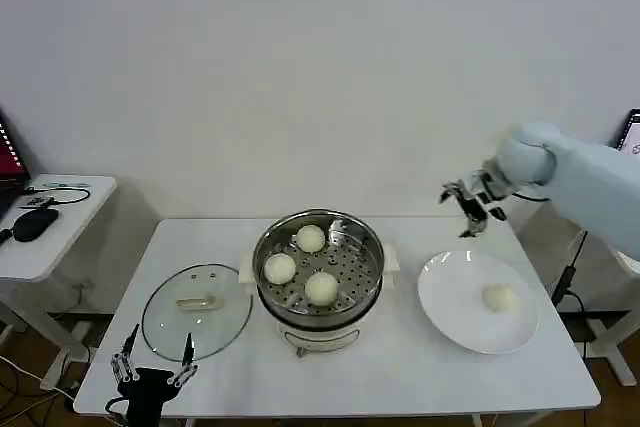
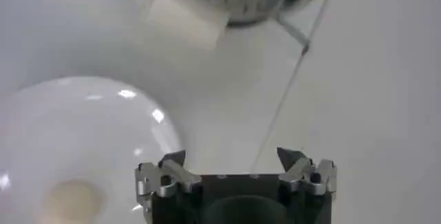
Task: Take steamed baozi put them in steamer then cover it.
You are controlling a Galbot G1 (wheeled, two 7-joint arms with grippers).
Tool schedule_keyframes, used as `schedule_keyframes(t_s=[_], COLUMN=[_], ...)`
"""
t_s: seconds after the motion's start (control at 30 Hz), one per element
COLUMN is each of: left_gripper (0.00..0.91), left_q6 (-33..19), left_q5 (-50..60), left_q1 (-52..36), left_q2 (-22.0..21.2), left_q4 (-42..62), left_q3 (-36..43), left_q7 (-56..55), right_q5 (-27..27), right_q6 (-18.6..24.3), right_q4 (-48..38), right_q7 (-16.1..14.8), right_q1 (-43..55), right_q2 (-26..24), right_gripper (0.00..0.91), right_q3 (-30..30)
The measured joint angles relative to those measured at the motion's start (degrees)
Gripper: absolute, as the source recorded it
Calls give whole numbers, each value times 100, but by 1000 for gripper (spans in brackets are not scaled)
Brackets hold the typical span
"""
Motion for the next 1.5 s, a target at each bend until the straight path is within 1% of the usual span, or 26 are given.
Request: schedule_keyframes(t_s=[0.13,0.23,0.5,0.83,1.27,1.3,1.33,1.43,1.5], left_gripper=[907,907,907,907,907,907,907,907,907], left_q6=[1,0,0,12,10,10,10,10,10], left_q5=[-1,0,16,29,27,27,26,27,27], left_q1=[-16,-22,-26,2,13,11,7,1,-3], left_q2=[9,6,-23,-62,-79,-81,-83,-85,-84], left_q4=[29,52,103,141,159,163,169,174,174], left_q3=[17,28,19,-5,-41,-40,-39,-38,-39], left_q7=[3,3,3,2,0,0,0,0,0], right_q5=[-129,-237,-500,-802,-1168,-1191,-1208,-1249,-1273], right_q6=[-24,-32,-27,64,102,100,94,75,65], right_q4=[-78,-137,-347,-786,-1362,-1398,-1425,-1491,-1538], right_q7=[-44,-61,-74,-110,-5,-2,-1,8,16], right_q1=[-351,-623,-1392,-2248,-2747,-2770,-2788,-2829,-2844], right_q2=[-302,-419,-532,-335,89,123,151,210,248], right_gripper=[907,907,907,907,907,887,846,806,796], right_q3=[208,381,857,1403,1854,1875,1889,1923,1944])
